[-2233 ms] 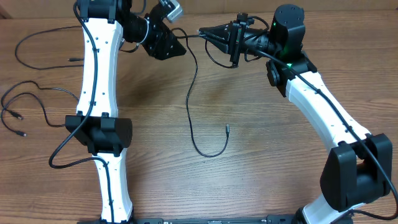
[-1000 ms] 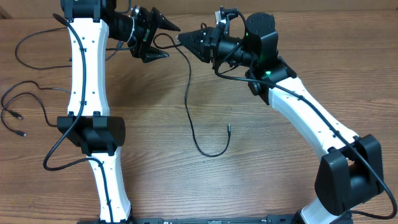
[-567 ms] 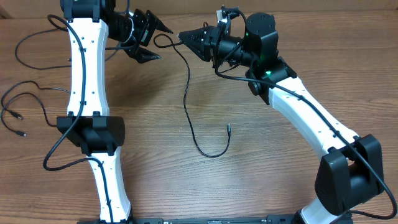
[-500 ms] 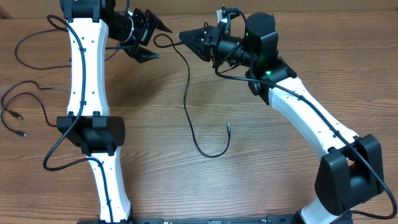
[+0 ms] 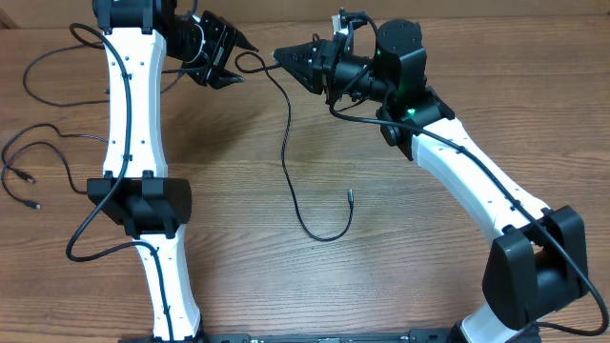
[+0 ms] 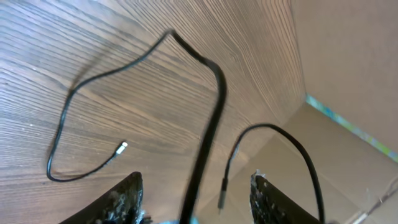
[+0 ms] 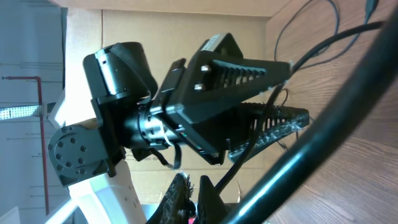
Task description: Untangle cables
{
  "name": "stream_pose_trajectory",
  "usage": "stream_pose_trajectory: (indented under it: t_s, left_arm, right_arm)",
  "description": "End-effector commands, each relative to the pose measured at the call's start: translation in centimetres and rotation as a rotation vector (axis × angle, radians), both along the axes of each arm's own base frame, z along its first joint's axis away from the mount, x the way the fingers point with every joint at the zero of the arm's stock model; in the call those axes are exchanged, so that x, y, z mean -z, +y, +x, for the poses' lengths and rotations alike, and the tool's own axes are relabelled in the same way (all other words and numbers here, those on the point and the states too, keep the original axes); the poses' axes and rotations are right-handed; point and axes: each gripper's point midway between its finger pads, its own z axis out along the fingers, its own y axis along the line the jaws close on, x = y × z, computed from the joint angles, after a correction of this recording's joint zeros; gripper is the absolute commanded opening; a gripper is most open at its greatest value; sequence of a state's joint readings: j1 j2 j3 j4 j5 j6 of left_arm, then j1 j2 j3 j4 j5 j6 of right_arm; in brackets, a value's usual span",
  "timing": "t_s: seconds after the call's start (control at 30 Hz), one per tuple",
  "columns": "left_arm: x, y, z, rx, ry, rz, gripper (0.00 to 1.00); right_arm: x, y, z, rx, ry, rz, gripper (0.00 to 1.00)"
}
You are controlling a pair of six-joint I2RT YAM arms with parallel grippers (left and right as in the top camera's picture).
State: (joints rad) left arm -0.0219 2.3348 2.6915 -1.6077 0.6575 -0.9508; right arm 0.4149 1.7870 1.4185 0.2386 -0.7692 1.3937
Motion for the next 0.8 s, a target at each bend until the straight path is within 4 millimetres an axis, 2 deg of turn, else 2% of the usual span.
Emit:
stream_pose_trajectory:
  t_s: [0.0,0.3,0.5,0.77]
  left_arm:
    - [1.0,0.8,0.4,-0.038,0.020,0.048,0.54]
    - [0.9,0.8,0.6,-0.060,0.026,0.046,0.51]
    - [0.1,-0.4,0.3,-0.029,0.031,-0.039,0.50]
    - [0.0,-0.6,0.2,-0.024,0.031,-0.051,0.44]
  right_arm:
    - [-1.7,0.0,-0.2,0.002,-0.052,0.017,0.04]
    - [-1.9,0.0,-0.2,0.002,-0.062,0.021,0.04]
    - [-1.9,0.0,-0.2,0.003,-0.062,0.021,0.04]
    - [-1.9,0.0,-0.2,0.002,-0.061,0.021,0.04]
